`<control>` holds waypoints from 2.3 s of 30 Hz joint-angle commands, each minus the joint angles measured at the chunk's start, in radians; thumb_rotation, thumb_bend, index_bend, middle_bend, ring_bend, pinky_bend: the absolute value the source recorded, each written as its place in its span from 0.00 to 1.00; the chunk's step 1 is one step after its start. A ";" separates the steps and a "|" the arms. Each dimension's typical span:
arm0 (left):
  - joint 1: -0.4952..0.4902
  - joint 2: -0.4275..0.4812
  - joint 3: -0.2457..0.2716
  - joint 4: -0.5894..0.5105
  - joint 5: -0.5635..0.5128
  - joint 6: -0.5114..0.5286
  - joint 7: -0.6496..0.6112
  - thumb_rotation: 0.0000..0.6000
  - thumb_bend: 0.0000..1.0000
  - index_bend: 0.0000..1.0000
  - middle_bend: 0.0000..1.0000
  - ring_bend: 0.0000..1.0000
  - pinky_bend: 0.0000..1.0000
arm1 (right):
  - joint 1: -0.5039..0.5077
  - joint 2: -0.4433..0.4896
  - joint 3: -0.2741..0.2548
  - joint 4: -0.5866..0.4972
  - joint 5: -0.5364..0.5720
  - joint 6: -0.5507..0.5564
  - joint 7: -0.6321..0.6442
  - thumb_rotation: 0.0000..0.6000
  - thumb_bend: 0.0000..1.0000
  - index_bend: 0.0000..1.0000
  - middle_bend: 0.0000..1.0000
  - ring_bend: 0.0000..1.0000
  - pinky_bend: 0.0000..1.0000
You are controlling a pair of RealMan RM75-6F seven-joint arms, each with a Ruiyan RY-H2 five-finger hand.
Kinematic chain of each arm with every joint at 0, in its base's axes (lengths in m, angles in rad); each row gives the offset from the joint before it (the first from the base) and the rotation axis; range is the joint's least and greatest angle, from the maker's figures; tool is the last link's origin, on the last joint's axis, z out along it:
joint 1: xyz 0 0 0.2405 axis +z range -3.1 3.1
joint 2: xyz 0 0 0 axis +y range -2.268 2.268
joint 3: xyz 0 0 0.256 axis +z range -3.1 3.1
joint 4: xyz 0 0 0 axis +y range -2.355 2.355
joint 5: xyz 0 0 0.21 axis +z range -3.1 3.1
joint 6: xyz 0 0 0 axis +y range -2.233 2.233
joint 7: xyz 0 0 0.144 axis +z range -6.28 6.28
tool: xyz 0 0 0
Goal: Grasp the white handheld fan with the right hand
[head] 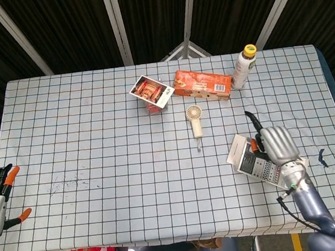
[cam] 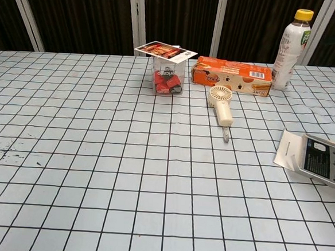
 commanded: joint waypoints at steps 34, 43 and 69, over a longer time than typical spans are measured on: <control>-0.031 0.047 -0.004 -0.029 -0.045 -0.082 -0.092 1.00 0.05 0.00 0.00 0.00 0.00 | 0.380 -0.489 0.023 0.517 0.459 -0.216 -0.198 1.00 0.68 0.00 0.84 0.95 0.92; -0.035 0.049 -0.006 -0.031 -0.050 -0.089 -0.098 1.00 0.05 0.00 0.00 0.00 0.00 | 0.394 -0.492 0.027 0.533 0.485 -0.220 -0.187 1.00 0.68 0.00 0.84 0.95 0.92; -0.040 0.054 -0.004 -0.041 -0.051 -0.096 -0.110 1.00 0.05 0.00 0.00 0.00 0.00 | 0.415 -0.536 -0.024 0.569 0.576 -0.238 -0.217 1.00 0.68 0.00 0.84 0.95 0.92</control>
